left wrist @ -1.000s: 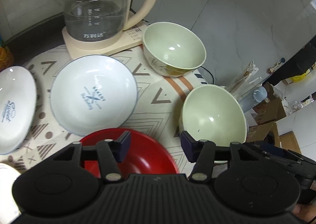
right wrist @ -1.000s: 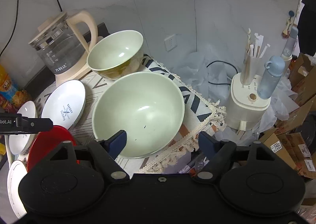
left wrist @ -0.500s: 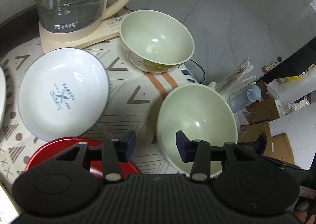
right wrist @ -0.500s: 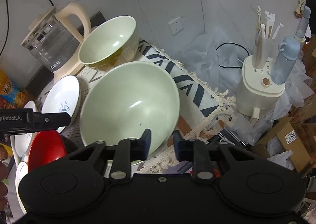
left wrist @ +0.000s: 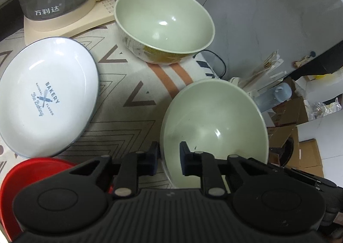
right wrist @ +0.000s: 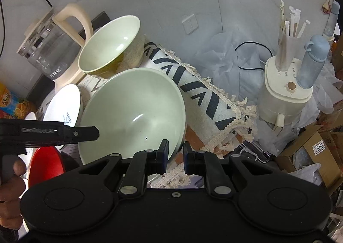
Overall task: Organize plates and bowls
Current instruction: 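Close both grippers on the large pale green bowl rim and lift it, then carry the large green bowl over the red bowl and lower it inside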
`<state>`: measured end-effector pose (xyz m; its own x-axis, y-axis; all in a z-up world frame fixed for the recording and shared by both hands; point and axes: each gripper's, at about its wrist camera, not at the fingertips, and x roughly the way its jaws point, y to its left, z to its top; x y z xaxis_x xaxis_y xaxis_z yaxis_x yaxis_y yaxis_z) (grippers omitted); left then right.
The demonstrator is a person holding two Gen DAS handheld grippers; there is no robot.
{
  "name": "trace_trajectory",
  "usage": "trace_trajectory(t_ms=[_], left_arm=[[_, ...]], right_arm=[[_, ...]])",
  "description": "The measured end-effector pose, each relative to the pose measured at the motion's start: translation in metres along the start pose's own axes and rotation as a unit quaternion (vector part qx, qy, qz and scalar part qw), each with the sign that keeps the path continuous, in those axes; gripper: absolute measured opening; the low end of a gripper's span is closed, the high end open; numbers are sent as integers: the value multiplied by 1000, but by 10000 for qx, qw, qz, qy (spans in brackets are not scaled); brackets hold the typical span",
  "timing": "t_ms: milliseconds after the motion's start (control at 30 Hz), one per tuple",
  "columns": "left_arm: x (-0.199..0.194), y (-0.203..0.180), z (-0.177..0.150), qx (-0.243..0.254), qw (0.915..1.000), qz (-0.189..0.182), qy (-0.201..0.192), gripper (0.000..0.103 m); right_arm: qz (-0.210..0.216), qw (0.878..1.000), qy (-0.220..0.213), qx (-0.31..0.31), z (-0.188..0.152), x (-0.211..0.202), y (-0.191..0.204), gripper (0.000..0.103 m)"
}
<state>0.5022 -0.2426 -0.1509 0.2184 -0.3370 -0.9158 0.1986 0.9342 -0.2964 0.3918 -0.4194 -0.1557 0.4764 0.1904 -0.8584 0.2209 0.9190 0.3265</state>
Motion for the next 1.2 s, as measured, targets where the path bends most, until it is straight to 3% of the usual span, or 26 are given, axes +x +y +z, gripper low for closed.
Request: trace_trajectory(t_ms=[200,733,1200], left_arm=[[-4,2,4,-43,10000,31,-48,15],[-90,34,3,-338,9956,-44,-869,15],[-151,82,-30,-743,9900,153,-1189,15]], right_arm=[[-7,10000,-11,-96,3,5,4,15],[424,9958,-693,-424,20,-42,53,15],[851,9889,-876,-844,9,-68,116,16]])
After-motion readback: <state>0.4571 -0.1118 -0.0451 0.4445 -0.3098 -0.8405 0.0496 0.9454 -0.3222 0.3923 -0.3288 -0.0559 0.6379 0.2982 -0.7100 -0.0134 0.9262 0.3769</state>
